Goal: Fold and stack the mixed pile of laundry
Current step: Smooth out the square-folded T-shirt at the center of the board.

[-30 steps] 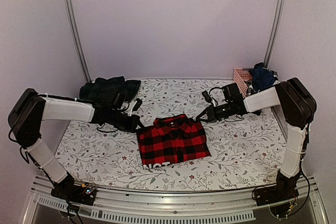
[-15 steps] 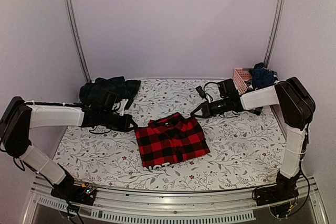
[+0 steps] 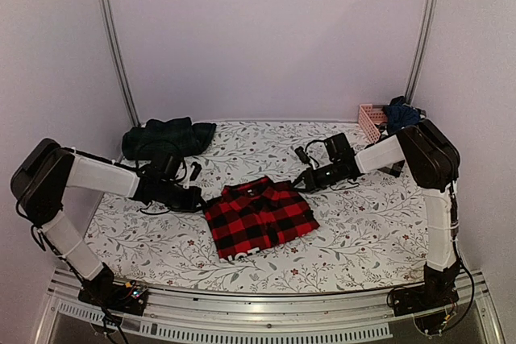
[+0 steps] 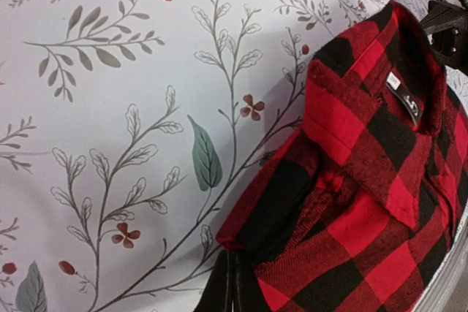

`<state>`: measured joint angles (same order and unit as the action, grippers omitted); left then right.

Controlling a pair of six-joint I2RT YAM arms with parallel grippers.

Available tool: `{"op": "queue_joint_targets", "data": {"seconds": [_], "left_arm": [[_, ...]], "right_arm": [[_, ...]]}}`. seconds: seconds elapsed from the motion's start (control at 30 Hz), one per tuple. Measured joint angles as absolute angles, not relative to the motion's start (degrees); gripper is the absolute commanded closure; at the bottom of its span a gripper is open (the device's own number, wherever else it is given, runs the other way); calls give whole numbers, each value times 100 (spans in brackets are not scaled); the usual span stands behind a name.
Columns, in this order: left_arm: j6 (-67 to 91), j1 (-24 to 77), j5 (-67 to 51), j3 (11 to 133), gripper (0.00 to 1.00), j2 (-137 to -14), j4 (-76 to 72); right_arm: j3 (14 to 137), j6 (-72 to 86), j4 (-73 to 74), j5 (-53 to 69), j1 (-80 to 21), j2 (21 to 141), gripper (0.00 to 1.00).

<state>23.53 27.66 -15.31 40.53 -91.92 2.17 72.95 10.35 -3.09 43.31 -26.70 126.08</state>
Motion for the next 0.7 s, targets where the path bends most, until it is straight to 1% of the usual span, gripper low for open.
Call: {"op": "queue_joint_targets", "data": {"seconds": [0.23,0.3,0.37,0.4,0.43,0.5,0.53,0.63,0.7], "left_arm": [[2423,2596,-1411,4160,100,-9804,-224],[2423,2510,-1385,4324,100,-9981,-309],[2405,2447,-1352,4580,99,-10204,-353],[2394,2423,-1315,4700,90,-10300,-360],[2375,2401,-1293,4797,78,-10368,-355],[2333,2338,-1238,5000,53,-10453,-318],[2309,2300,-1227,5059,43,-10447,-301],[2263,2233,-1164,5068,28,-10149,-252],[2270,2248,-1199,4963,24,-9679,-259]], "right_arm": [[7140,1039,-445,4257,-2681,12529,99],[6969,1081,-456,4219,-2683,12385,90],[6845,1138,-416,4139,-2683,12239,76],[6820,1168,-362,4082,-2683,12162,66],[6818,1181,-305,4049,-2676,12097,57],[6823,1243,-204,3972,-2646,11928,46],[6823,1262,-150,3944,-2617,11826,44],[6812,1323,-36,3900,-2502,11367,43],[6689,1343,-40,3898,-2421,10890,42]]}}
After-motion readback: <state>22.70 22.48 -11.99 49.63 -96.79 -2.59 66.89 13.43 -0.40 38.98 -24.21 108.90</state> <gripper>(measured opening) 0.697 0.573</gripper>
